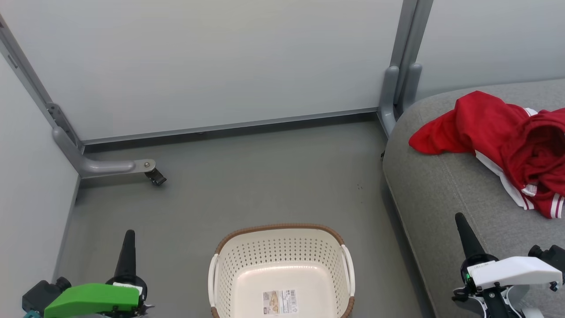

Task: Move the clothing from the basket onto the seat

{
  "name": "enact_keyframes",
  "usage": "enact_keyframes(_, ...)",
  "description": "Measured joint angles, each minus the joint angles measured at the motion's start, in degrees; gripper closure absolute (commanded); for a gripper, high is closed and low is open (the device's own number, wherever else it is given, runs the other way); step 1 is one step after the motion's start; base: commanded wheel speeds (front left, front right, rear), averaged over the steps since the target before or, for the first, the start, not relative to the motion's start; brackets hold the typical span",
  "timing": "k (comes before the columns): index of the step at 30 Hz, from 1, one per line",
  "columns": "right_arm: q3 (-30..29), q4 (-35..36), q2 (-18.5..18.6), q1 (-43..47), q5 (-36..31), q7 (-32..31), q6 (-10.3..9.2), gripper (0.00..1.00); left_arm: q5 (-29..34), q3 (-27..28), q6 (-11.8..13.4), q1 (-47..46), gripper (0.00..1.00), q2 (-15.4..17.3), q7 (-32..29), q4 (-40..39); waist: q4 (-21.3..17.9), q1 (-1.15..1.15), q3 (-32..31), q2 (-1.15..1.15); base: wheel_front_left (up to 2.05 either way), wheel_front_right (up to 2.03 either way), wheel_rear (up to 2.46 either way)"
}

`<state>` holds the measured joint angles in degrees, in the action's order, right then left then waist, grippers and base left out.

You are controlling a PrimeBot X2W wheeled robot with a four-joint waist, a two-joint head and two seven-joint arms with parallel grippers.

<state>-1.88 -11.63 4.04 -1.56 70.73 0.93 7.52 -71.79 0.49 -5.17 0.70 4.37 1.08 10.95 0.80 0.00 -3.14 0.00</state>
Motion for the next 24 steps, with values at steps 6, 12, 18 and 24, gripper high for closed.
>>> enact_keyframes(6, -0.4, -0.4, 0.0, -0.4, 3.2, -0.8, -0.01, 1.00, -3.2, 0.6, -0.4, -0.8, 1.00, 0.0, -0.7, 0.4, -0.1, 0.00, 0.4, 0.00, 0.00, 0.00, 0.00)
enact_keyframes(12, -0.8, -0.7, 0.0, -1.2, 6.4, -1.7, -0.02, 1.00, -6.4, 1.1, -0.7, -1.8, 1.00, 0.0, -1.6, 0.8, -0.2, 0.00, 0.8, 0.00, 0.00, 0.00, 0.00)
enact_keyframes(18, -1.1, -1.0, 0.0, -1.6, 9.3, -2.4, -0.02, 1.00, -9.0, 1.5, -0.9, -2.6, 1.00, 0.0, -2.4, 1.2, -0.3, 0.00, 1.2, 0.00, 0.00, 0.00, 0.00)
enact_keyframes(24, -1.5, -1.3, 0.0, -2.3, 12.1, -3.1, -0.02, 1.00, -11.7, 2.0, -1.2, -3.4, 1.00, 0.0, -3.1, 1.6, -0.4, 0.00, 1.6, 0.00, 0.00, 0.00, 0.00)
